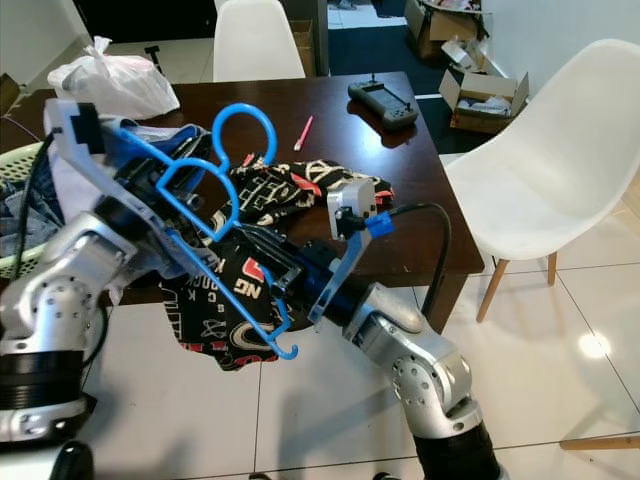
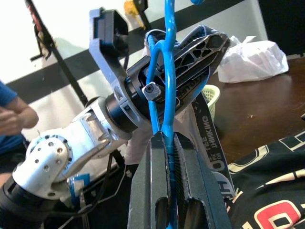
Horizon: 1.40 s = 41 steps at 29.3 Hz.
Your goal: Hang hanger
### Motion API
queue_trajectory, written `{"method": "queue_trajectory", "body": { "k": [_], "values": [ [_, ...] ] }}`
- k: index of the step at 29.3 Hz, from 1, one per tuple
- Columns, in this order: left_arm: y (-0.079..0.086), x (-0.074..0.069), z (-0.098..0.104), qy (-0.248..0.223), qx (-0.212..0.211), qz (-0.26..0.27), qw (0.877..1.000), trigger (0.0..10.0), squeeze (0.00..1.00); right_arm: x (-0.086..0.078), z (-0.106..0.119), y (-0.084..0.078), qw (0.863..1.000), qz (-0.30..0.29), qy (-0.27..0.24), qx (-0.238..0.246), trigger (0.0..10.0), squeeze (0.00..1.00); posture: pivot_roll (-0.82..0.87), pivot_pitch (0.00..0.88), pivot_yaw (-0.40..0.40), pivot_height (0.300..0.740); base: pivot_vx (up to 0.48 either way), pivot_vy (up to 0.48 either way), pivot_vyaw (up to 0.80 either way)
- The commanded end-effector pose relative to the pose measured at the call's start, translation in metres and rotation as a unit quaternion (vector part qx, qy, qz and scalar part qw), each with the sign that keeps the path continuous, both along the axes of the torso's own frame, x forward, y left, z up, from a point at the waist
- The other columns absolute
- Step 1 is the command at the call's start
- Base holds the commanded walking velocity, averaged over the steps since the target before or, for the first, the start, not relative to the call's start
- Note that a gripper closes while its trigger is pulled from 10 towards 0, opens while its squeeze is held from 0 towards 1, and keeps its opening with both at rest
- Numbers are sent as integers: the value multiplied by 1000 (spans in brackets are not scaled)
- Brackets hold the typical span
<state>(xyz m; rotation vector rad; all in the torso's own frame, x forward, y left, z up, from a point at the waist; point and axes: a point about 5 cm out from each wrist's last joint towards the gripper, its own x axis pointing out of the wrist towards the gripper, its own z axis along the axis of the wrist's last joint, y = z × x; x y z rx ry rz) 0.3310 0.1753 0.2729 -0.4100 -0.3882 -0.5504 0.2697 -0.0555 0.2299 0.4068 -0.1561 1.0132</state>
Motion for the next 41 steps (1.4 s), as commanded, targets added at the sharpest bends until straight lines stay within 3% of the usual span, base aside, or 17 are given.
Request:
{"method": "queue_trajectory", "body": {
  "k": [1,4,6,8,9,10,11,12,15,18,24,27,32,33,34,36,41],
  "values": [
    [13,-3,9,-36,13,42,998,10000,0,10,-9,-22,996,-79,30,1,0,0,51,169,39,740,0,0,0],
    [11,-2,5,-33,49,53,997,10000,0,8,-5,-22,997,-68,33,25,0,0,51,171,42,740,0,0,0],
    [5,0,-8,-31,174,91,980,10000,0,6,5,-26,996,-52,32,69,0,0,52,172,42,740,0,0,0],
    [5,0,-8,-31,174,91,980,10000,0,6,5,-26,996,-52,32,69,0,0,52,172,42,740,0,0,0],
    [3,1,-12,-33,210,101,972,10000,0,6,8,-28,995,-51,32,81,0,0,52,172,42,740,0,0,0],
    [3,1,-12,-33,210,101,972,10000,0,6,8,-28,995,-51,32,81,0,0,52,172,42,740,0,0,0],
    [-1,0,-18,-38,256,101,961,10000,0,7,9,-30,994,-55,31,86,0,0,52,172,42,740,0,0,0],
    [-1,0,-18,-38,256,101,961,10000,0,7,9,-30,994,-55,31,86,0,0,52,172,42,740,0,0,0],
    [-12,-4,-32,-60,362,81,927,10000,0,12,8,-34,995,-83,21,55,0,0,48,173,40,740,0,0,0],
    [-13,-5,-36,-59,377,72,922,10000,0,15,5,-35,994,-107,11,20,0,0,48,171,40,740,0,0,0],
    [-13,-7,-40,-57,378,63,922,10000,0,19,8,-38,992,-123,10,23,0,0,49,170,40,740,0,0,0],
    [-12,-9,-39,-52,357,53,931,10000,0,22,9,-41,990,-142,-2,2,0,0,51,168,38,740,0,0,0],
    [-7,-9,-30,-46,291,44,955,10000,0,22,9,-38,983,-160,-46,-78,0,0,50,165,38,740,0,0,0],
    [-5,-9,-25,-43,256,36,965,10000,0,22,8,-37,980,-164,-56,-94,0,0,49,163,38,740,0,0,0],
    [-5,-9,-25,-43,256,36,965,10000,0,22,8,-37,980,-164,-56,-94,0,0,49,163,38,740,0,0,0],
    [1,-10,-14,-41,199,17,979,10000,0,23,6,-37,973,-174,-75,-130,0,0,48,160,40,740,0,0,0],
    [8,-12,-5,-44,163,1,986,10000,0,24,3,-39,966,-185,-91,-159,0,0,48,160,40,740,0,0,0]
  ]
}}
